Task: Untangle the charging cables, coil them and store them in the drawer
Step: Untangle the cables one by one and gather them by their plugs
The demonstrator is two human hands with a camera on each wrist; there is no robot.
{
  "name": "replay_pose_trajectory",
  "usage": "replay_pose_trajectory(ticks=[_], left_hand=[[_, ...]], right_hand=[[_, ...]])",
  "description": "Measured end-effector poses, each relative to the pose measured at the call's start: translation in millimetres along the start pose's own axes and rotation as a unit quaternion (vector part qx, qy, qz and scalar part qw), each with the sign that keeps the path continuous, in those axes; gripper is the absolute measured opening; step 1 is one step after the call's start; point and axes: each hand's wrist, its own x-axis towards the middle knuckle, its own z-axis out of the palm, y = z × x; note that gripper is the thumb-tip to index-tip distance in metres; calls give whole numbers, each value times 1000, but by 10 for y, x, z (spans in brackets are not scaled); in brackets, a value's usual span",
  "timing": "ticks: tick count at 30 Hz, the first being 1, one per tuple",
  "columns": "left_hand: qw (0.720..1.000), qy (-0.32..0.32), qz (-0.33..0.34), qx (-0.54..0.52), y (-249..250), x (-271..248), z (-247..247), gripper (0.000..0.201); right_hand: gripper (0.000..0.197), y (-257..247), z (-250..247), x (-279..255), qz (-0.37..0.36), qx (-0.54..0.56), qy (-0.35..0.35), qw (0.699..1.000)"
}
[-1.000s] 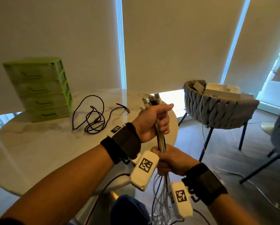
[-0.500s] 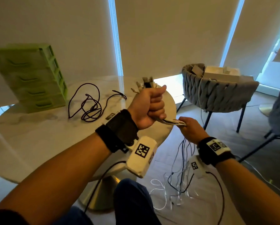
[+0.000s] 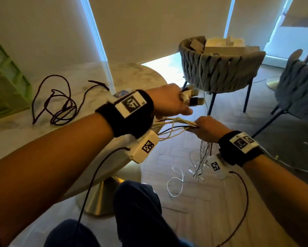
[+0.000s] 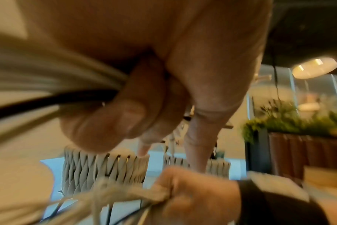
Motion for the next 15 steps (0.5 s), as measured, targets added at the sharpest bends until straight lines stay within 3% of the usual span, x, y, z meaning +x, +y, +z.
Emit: replay_pose_trajectory(ticks=[3,5,8,12,13,15], left_hand=[[981,-65,-7,185,224,221,253,32],[968,-62,-19,243,236,309,370,36],[979,-21,-3,202,139,349,385,38],[993,9,19,119,62,294,243,27],[993,42,20,107,50,291,152,26],[982,149,21,117,16,290,-99,30]], right_hand=[[16,-51,-187,-108,-103,83,77,988],[25,-100,-322,-216,-112,126,95,981],[36,-116,-441,-362,-95,221,104,965],[31,-93,-331,-434,-73,352,138,923],[38,-13,-198,-415,-43,370,124,920],[59,141,203,-395,22,328,39,944]])
